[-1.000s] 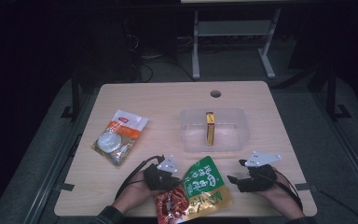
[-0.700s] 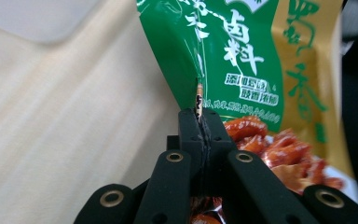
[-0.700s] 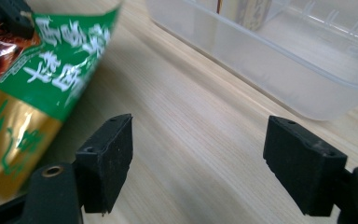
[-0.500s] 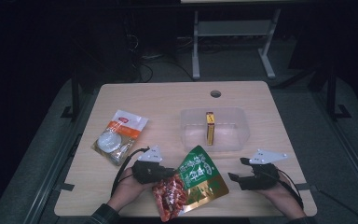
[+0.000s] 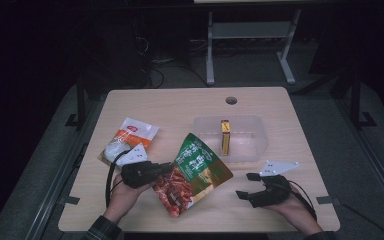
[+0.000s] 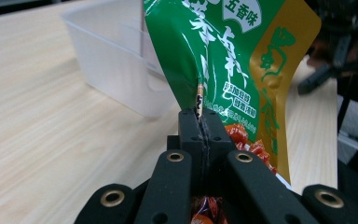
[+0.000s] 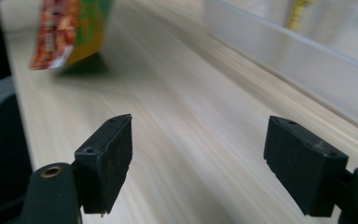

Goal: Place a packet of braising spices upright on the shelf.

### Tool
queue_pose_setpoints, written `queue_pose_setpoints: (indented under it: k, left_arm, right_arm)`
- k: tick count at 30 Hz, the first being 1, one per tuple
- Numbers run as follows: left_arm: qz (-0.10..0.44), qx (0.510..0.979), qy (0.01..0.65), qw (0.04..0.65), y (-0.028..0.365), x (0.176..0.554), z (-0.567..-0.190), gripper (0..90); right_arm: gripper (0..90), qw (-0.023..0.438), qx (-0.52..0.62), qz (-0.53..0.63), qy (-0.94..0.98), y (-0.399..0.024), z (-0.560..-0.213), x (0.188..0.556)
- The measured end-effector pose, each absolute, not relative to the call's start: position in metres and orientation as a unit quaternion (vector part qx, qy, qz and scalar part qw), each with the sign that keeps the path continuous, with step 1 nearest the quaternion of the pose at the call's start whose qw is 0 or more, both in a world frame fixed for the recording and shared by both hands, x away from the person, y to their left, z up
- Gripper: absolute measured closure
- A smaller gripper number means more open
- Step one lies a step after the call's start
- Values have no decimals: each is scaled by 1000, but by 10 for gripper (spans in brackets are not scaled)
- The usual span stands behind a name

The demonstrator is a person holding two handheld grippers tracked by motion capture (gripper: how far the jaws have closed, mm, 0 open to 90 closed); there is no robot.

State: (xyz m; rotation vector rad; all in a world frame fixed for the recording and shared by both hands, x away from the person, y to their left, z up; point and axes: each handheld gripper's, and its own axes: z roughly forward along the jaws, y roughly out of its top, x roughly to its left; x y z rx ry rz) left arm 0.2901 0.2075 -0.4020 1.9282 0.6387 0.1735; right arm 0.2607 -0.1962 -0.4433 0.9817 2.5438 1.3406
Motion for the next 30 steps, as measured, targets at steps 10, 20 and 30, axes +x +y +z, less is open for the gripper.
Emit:
queue_pose_setpoints:
  k: [10, 20, 30]
  left_arm:
    - [82, 779, 283, 553, 218, 290, -397, 895]
    - [92, 766, 281, 570, 219, 286, -394, 895]
    - [93, 754, 290, 581, 218, 285, -396, 894]
  right_arm:
    - [227, 33, 270, 490, 828, -151, -437, 267]
    - [324, 28, 262, 548, 794, -120, -431, 279]
    - [553, -10, 273, 595, 756, -104, -431, 291]
